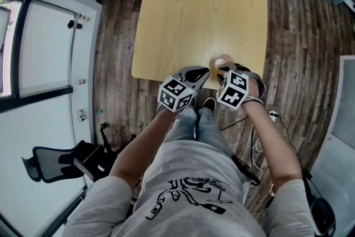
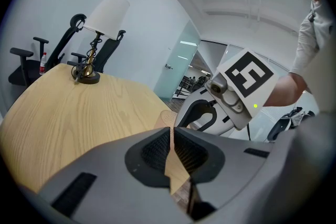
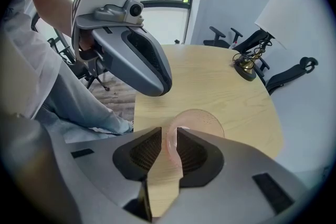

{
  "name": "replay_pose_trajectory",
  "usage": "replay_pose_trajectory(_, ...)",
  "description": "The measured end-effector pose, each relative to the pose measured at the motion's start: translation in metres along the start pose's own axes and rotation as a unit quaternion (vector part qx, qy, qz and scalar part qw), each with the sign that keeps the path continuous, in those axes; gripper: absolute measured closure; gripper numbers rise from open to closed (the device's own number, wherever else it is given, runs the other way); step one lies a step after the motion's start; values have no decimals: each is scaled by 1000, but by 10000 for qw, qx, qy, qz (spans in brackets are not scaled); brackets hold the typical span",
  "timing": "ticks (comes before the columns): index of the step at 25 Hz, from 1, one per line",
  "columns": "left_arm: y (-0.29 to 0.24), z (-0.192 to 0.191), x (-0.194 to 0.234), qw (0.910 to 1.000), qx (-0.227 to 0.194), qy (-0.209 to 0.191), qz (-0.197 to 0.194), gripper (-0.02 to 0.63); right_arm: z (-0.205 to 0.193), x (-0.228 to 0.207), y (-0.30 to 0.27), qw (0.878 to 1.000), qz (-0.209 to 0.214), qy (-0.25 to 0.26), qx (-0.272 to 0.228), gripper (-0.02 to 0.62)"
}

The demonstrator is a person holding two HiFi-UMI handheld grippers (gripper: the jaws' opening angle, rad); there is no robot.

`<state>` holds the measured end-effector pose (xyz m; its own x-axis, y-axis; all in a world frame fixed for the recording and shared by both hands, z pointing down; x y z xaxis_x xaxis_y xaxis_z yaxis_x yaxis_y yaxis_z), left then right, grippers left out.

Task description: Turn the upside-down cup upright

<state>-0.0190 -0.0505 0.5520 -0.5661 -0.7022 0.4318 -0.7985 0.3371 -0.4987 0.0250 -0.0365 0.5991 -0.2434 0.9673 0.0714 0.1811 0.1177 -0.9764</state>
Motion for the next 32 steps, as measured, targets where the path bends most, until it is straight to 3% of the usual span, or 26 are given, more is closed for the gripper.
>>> replay_pose_trajectory(9, 3, 11, -1, 10000, -61, -58, 10, 578, 4, -3, 18, 9994, -64, -198, -291, 500)
replay_pose_trajectory(20, 27, 46, -9, 9994, -327, -51, 89, 581, 17, -6, 72, 9844, -225, -1078, -1372, 511)
replay_pose_trajectory(26, 51, 70, -37, 9984, -526, -215, -21, 589, 27, -3, 118, 9605, -260, -1680, -2202, 554)
replay_pose_trajectory(32, 77, 94, -70, 9960, -771, -439, 54, 595, 38, 4, 174, 9111, -469, -2397, -3319, 571)
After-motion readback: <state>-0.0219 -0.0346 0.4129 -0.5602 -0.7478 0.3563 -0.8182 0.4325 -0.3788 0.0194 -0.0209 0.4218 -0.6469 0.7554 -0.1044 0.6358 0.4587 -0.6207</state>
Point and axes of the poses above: the fingertips, and each gripper's own axes: y backward along the fingers, x to its left, z out of its top, the point moved 1 cm from there along y, backward along the fingers, and after that the axes turned 6 degrees about x, right-handed, at the moved point
